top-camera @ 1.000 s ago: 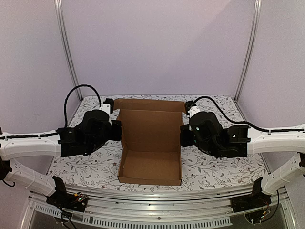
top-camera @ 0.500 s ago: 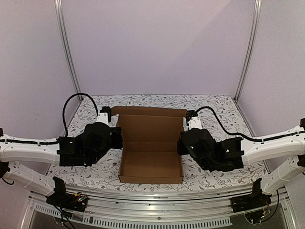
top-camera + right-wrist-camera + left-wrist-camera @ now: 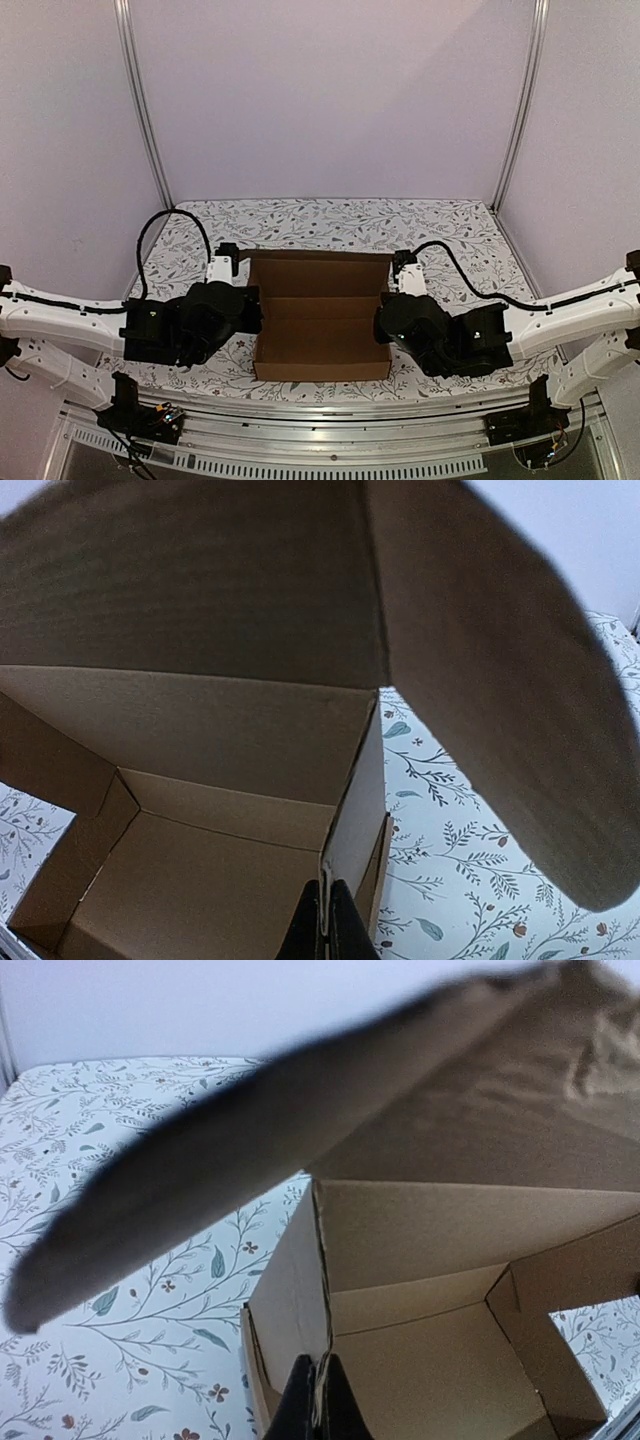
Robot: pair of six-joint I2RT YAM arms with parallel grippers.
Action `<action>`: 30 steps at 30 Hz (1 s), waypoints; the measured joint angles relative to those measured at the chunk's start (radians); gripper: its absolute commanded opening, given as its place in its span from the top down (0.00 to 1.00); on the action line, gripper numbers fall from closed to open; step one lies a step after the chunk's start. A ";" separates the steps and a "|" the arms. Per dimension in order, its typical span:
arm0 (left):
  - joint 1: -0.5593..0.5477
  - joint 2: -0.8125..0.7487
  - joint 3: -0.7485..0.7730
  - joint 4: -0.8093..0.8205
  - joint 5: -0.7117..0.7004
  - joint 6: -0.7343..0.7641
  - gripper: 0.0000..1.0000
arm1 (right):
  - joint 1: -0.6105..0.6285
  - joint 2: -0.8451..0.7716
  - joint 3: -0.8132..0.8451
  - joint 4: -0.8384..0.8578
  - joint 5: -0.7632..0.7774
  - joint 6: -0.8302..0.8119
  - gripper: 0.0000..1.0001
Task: Fold the paper box
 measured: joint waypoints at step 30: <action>-0.256 0.167 0.009 -0.229 -0.296 -0.421 1.00 | 0.137 -0.063 -0.045 -0.270 0.010 0.327 0.61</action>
